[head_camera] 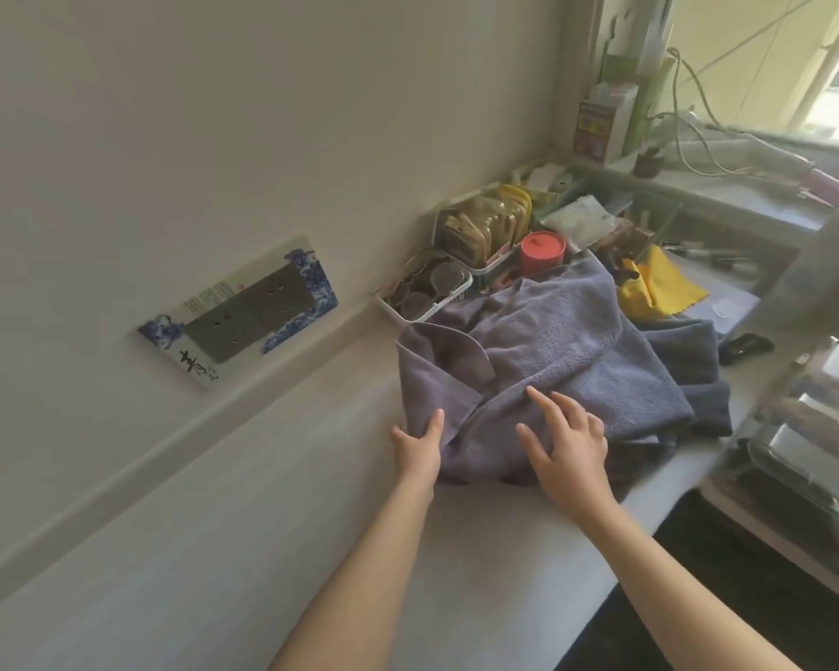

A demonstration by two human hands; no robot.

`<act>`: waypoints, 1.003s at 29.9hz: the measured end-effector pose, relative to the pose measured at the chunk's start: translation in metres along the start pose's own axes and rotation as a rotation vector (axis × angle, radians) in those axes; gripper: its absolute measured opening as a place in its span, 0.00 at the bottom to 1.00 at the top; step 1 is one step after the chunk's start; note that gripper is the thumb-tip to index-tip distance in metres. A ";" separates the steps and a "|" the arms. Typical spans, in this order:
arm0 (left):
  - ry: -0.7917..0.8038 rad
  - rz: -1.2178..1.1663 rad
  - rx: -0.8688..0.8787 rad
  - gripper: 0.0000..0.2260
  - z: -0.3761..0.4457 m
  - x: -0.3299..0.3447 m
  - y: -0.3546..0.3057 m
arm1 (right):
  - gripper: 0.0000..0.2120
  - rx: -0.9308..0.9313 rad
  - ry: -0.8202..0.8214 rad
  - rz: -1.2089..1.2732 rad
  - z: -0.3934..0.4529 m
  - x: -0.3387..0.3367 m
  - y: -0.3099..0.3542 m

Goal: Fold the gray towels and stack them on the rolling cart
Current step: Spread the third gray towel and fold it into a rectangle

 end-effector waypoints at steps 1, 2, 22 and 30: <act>-0.036 -0.055 0.072 0.21 0.004 -0.015 0.001 | 0.22 -0.036 0.001 -0.017 0.001 0.007 0.013; -0.085 -0.059 0.151 0.13 -0.005 -0.029 -0.005 | 0.21 -0.070 -0.024 -0.014 0.001 0.012 0.020; -0.916 -0.263 -0.014 0.15 -0.176 -0.371 0.255 | 0.48 -0.676 0.676 -0.464 -0.181 0.282 0.195; -1.002 -0.136 -0.188 0.15 -0.222 -0.435 0.332 | 0.23 -0.736 0.752 -0.676 -0.258 0.339 0.224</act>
Point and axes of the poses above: each hand's wrist, its own z-axis towards the middle knuckle, its own x-axis out of the palm, y = z × x, the point moved 5 cm from there along z, towards the middle knuckle, and after that the axes turned 10 degrees about y, right-handed, at the moved point
